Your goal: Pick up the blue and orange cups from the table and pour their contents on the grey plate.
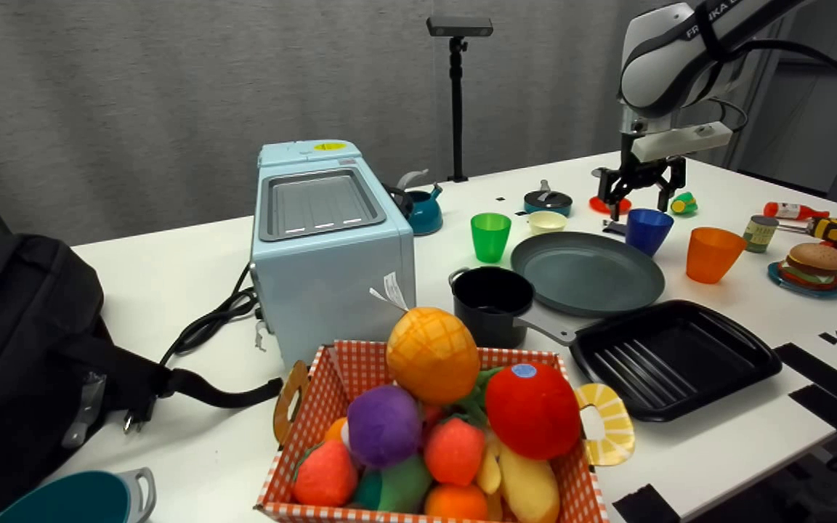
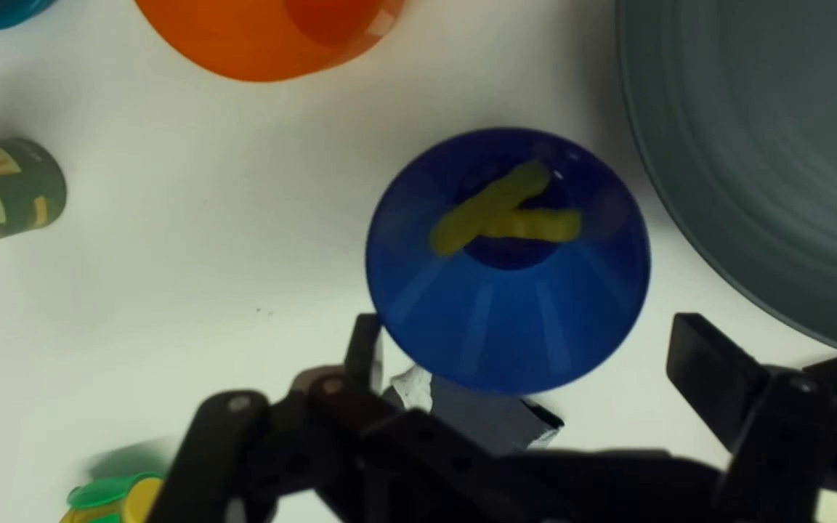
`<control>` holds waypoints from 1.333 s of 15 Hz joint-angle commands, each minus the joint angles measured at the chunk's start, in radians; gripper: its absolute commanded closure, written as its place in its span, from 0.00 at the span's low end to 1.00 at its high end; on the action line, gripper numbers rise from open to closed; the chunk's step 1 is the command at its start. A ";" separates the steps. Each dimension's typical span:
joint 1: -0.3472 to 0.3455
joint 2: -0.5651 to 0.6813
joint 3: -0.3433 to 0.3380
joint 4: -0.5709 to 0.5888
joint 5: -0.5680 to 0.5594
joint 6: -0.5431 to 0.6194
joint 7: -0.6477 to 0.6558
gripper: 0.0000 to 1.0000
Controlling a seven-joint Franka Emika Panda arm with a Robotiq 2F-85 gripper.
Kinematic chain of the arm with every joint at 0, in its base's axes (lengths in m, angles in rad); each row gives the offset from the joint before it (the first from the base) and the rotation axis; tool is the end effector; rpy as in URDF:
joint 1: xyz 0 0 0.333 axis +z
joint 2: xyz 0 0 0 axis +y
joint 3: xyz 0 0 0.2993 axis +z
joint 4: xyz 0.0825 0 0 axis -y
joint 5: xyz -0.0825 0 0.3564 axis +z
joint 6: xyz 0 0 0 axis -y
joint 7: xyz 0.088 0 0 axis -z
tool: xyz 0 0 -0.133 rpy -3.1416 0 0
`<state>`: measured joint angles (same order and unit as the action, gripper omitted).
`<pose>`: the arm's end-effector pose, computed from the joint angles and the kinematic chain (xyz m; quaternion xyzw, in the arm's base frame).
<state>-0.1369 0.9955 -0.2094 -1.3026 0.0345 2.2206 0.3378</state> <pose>0.6659 -0.2082 0.1219 0.9496 -0.3029 -0.0294 0.0755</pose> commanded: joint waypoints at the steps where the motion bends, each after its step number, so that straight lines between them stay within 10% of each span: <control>1: 0.003 0.034 -0.009 0.057 -0.012 -0.017 0.023 0.00; 20: 0.007 -0.004 0.006 -0.032 -0.004 -0.013 0.002 0.00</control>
<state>-0.1333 1.0024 -0.2060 -1.3173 0.0345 2.2198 0.3382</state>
